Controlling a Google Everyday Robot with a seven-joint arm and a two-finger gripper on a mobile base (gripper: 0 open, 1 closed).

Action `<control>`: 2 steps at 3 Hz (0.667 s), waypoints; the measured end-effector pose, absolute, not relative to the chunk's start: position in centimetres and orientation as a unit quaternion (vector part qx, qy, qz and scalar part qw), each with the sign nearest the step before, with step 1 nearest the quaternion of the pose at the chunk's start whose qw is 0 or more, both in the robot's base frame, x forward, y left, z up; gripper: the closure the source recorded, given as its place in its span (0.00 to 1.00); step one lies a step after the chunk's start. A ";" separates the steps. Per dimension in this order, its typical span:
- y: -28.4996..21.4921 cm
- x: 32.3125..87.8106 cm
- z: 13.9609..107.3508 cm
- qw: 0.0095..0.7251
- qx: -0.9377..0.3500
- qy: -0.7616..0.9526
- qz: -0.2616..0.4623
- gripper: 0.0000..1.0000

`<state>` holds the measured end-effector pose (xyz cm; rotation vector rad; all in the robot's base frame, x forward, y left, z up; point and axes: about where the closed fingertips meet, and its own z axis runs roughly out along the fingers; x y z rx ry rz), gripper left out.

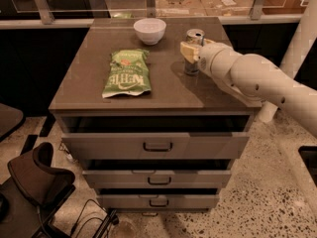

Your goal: Pick redbull can from white bowl and place on counter

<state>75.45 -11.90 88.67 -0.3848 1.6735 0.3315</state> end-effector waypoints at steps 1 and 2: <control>-11.9 75.5 88.7 0.641 -0.169 0.734 0.145 0.36; -11.7 75.5 88.7 0.641 -0.170 0.734 0.147 0.06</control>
Offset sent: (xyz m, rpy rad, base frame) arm 0.0000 0.0001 0.0002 0.0000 0.0000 0.0001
